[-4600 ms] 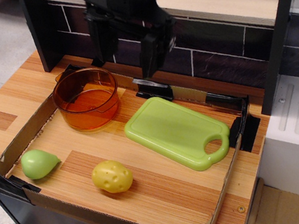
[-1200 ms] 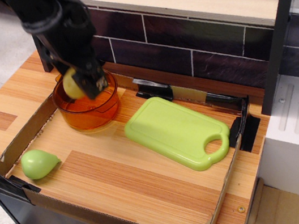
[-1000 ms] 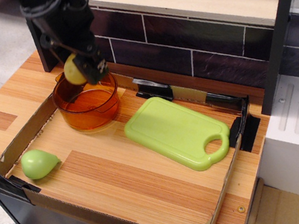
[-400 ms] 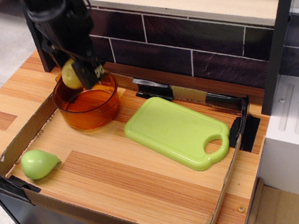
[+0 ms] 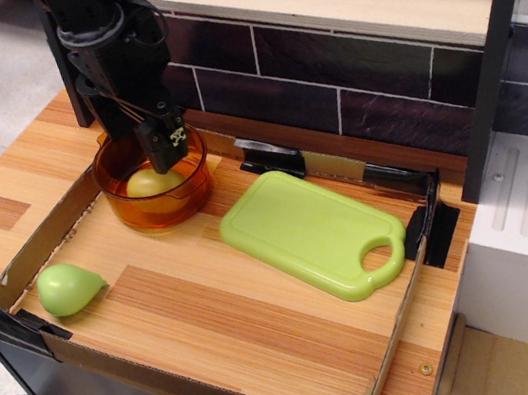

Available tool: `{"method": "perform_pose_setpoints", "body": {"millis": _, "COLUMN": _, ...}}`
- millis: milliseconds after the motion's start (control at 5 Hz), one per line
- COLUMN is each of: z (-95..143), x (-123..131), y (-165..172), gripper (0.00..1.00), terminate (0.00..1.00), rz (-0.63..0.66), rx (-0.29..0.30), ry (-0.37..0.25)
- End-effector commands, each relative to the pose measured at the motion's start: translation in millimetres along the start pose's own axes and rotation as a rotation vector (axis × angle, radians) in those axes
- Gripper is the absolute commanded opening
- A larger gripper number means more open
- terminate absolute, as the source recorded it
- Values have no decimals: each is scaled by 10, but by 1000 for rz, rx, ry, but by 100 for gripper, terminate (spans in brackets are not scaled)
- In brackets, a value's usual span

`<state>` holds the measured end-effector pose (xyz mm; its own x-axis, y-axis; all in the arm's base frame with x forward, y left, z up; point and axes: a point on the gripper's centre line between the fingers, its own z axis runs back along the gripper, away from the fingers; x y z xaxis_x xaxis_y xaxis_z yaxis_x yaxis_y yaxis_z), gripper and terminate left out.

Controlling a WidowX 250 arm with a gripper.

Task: Put potato in pot

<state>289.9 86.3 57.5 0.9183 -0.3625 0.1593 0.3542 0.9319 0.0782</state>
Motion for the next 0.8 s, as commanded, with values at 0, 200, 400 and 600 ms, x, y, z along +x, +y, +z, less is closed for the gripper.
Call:
{"method": "perform_pose_setpoints", "body": {"millis": 0, "z": 561, "x": 95, "y": 58, "gripper": 100, "terminate": 0, "rz": -11, "rx": 24, "ry": -111}}
{"method": "perform_pose_setpoints", "body": {"millis": 200, "z": 823, "x": 108, "y": -10, "gripper": 100, "terminate": 0, "rz": -6, "rx": 8, "ry": -141}}
{"method": "perform_pose_setpoints", "body": {"millis": 400, "z": 988, "x": 142, "y": 2, "gripper": 100, "terminate": 0, "rz": -29, "rx": 10, "ry": -118}}
{"method": "perform_pose_setpoints", "body": {"millis": 600, "z": 988, "x": 142, "y": 2, "gripper": 100, "terminate": 100, "rz": -29, "rx": 10, "ry": -118}}
